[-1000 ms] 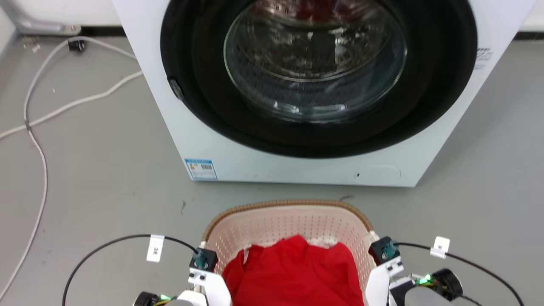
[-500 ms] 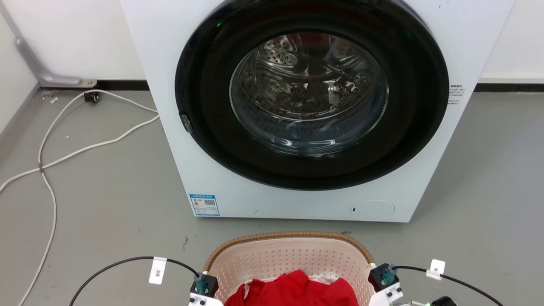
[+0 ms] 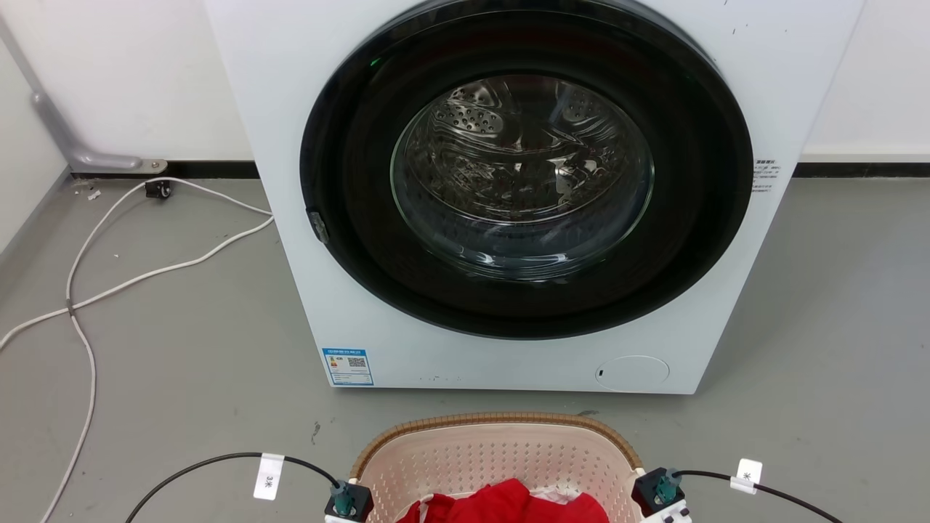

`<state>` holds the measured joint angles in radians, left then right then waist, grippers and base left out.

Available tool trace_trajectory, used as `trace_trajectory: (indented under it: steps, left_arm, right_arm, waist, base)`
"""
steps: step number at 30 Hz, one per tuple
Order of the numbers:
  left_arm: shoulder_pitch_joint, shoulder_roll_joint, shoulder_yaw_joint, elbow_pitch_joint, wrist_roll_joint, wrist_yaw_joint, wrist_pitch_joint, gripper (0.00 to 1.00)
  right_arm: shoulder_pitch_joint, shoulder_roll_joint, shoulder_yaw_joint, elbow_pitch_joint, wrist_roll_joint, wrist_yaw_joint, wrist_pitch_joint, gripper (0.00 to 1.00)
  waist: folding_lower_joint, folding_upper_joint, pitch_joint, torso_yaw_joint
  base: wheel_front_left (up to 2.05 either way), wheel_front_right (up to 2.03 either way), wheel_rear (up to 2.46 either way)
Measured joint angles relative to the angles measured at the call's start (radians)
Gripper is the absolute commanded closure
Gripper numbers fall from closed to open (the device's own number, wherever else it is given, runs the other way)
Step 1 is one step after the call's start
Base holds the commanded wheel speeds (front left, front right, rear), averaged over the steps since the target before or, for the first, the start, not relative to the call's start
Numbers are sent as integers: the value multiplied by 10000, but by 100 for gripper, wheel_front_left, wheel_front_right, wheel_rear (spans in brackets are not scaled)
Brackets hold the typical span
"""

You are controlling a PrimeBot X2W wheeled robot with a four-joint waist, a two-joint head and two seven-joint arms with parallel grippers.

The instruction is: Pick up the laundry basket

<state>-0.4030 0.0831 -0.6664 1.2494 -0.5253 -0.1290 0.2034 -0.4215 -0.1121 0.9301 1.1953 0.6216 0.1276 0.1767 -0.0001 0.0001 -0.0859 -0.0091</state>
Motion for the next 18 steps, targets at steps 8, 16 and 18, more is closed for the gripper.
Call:
trace_trajectory:
  steps: [8, 16, 18]
  left_arm:
    - [11, 59, -268, 56, -270, 0, -104, 100]
    - [11, 58, -497, 113, -514, 0, -219, 100]
    - [9, 59, -596, 134, -621, 0, -236, 100]
  right_arm:
    - [-5, -4, 456, 31, 466, 0, -58, 100]
    - [-63, -25, 830, 128, 830, 0, -180, 100]
    - [-94, -27, 1005, 176, 949, 0, -251, 100]
  waist:
    - [1, 0, -14, -63]
    - [1, 0, 42, -59]
    - [1, 0, 71, -70]
  base:
    - [0, 0, 0]
    - [0, 0, 0]
    - [0, 0, 0]
